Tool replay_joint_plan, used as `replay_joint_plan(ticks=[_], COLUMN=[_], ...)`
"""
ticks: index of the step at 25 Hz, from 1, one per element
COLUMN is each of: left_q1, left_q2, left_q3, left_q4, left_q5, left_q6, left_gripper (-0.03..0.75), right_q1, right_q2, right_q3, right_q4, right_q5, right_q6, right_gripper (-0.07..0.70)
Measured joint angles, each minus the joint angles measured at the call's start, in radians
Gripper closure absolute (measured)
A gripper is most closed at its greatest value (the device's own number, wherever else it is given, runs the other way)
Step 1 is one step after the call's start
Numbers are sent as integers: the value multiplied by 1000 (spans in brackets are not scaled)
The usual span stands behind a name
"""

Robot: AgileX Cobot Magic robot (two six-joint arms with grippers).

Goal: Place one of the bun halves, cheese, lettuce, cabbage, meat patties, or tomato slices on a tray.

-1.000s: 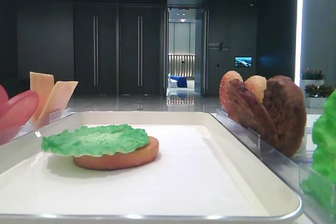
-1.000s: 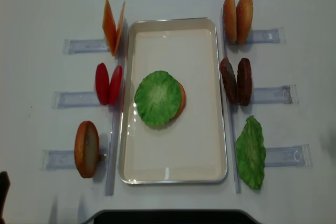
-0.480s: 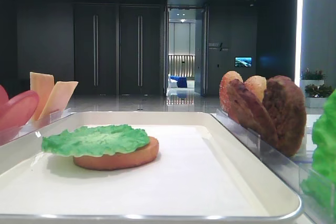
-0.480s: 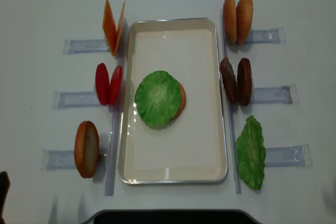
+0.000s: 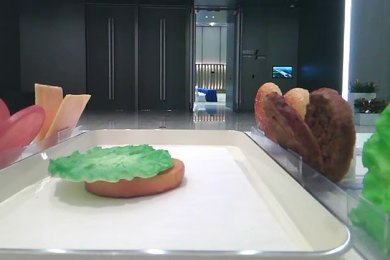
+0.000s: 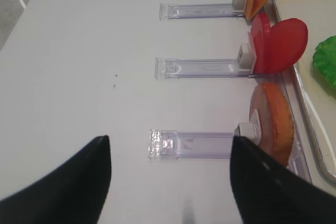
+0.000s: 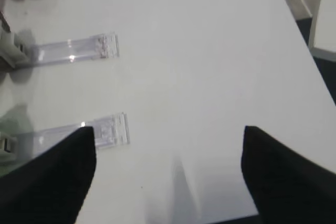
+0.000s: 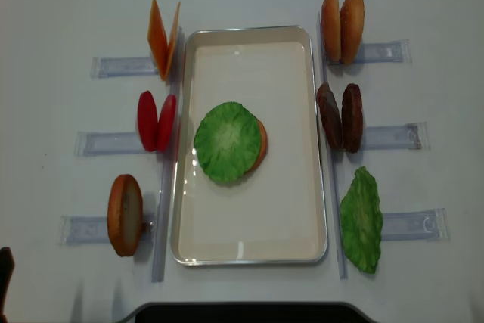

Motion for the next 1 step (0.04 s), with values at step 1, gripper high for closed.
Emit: replay_joint_plan(ticks=[1], left_q1=[0], left_q2=[0], left_q3=[0], left_q4=[0], left_q5=[0], left_q6=[0], left_gripper=[181], right_q1=[0], right_q2=[-37], right_q3=[0], right_q4=[0], right_q5=[0], right_q6=[0], right_gripper=[91])
